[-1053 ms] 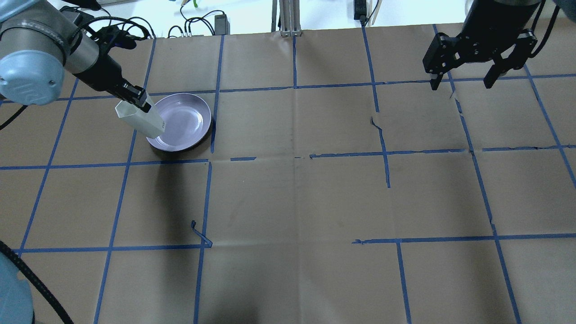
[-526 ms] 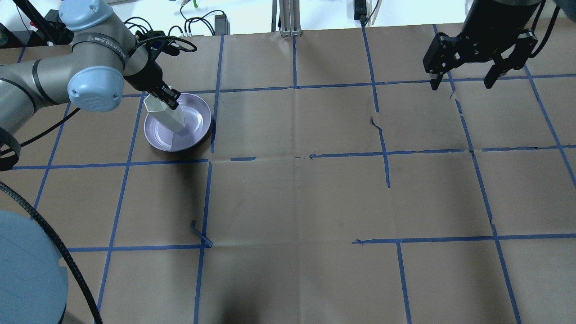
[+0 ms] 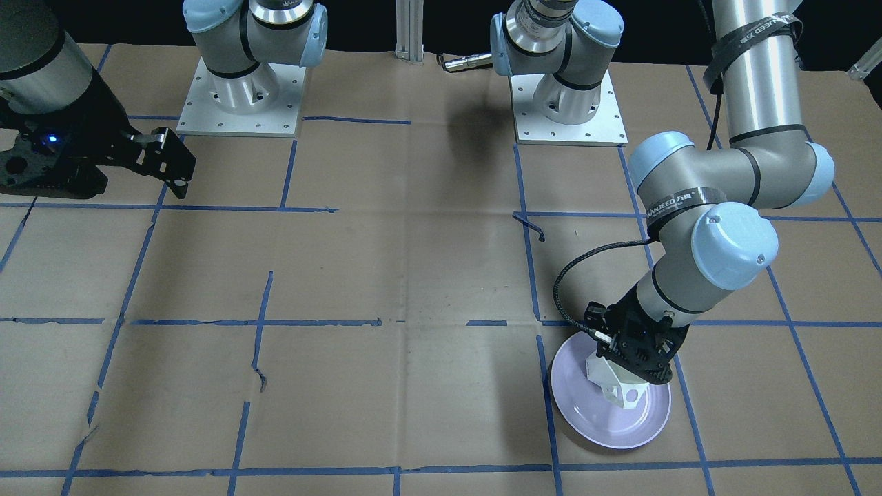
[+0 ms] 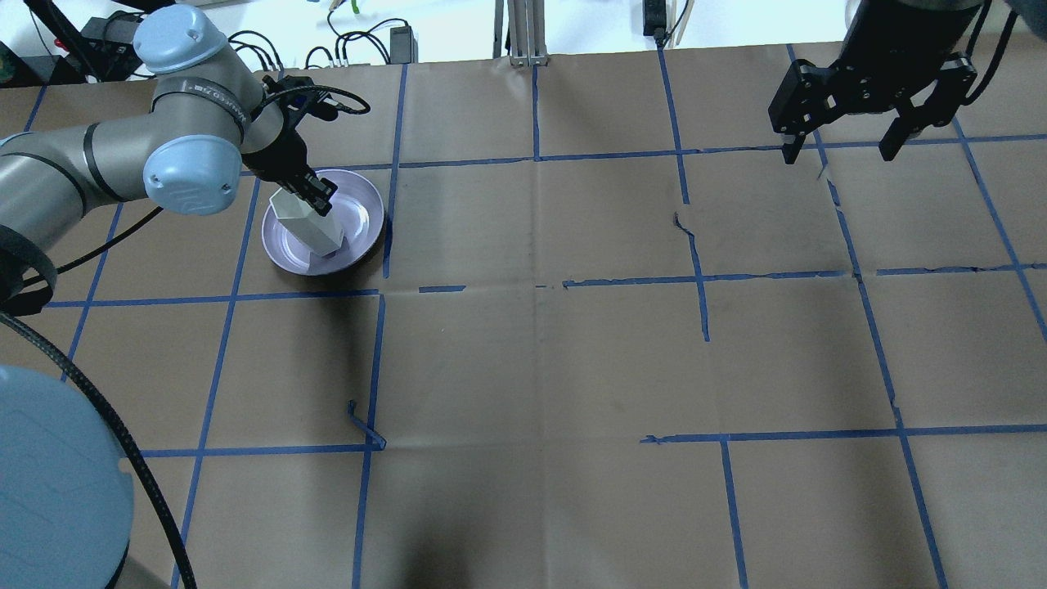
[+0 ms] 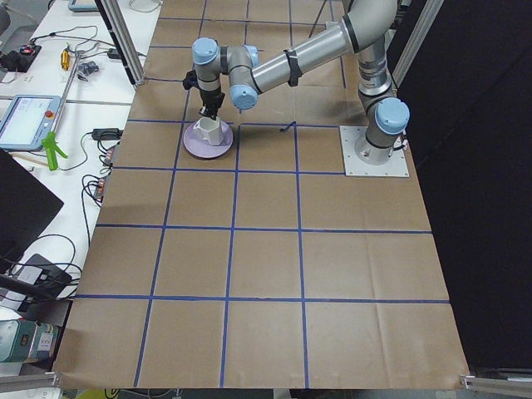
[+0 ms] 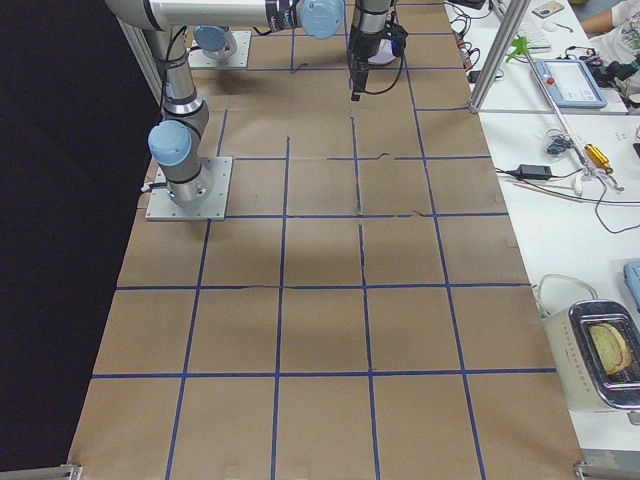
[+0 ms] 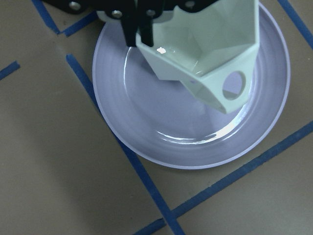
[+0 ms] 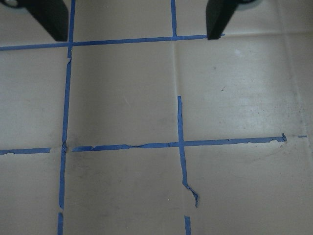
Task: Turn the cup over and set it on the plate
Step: 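Lower the mug onto the plate and open the left gripper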
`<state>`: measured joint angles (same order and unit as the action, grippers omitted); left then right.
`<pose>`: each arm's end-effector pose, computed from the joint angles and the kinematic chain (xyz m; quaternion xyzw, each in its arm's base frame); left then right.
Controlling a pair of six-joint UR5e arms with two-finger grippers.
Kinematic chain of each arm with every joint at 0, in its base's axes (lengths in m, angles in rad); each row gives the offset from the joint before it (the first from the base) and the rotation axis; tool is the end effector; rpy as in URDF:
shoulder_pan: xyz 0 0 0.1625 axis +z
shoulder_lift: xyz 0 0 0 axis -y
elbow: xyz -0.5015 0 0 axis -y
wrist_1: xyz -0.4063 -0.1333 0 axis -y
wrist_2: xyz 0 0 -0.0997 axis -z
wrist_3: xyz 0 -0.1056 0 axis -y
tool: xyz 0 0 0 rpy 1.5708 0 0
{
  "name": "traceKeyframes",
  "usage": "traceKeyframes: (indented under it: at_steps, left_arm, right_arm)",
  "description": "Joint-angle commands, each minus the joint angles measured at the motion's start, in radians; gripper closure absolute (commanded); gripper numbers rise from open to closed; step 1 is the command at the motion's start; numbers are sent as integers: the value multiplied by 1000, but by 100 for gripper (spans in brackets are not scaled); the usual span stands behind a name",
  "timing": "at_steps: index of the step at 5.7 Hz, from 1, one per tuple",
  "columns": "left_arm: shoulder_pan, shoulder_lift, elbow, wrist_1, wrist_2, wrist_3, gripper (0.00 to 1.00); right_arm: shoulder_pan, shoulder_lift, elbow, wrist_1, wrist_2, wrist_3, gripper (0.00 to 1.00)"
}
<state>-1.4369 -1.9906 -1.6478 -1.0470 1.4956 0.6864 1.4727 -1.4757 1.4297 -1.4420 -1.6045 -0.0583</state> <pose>-0.0513 -0.6770 0.3242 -0.2730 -0.9612 0.0274 0.0291 0.0758 -0.5542 0.5670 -0.0192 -0.9988 -0.0426 0.0136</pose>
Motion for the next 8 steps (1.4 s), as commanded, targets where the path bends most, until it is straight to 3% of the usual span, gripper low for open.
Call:
traceKeyframes:
  at_steps: [1, 3, 4, 6, 8]
  left_arm:
    - [0, -10, -1, 1, 2, 1, 1]
    - [0, 25, 6, -17, 5, 1, 1]
    - [-4, 64, 26, -95, 6, -40, 1]
    - [-20, 195, 39, -245, 3, -311, 1]
    - [-106, 257, 120, -417, 12, -591, 1]
  right_arm:
    - [0, 0, 0, 0, 0, 0, 0]
    - [0, 0, 0, 0, 0, 0, 0]
    - [0, 0, 0, 0, 0, 0, 0]
    - [0, 0, 0, 0, 0, 0, 0]
    - [0, 0, 0, 0, 0, 0, 0]
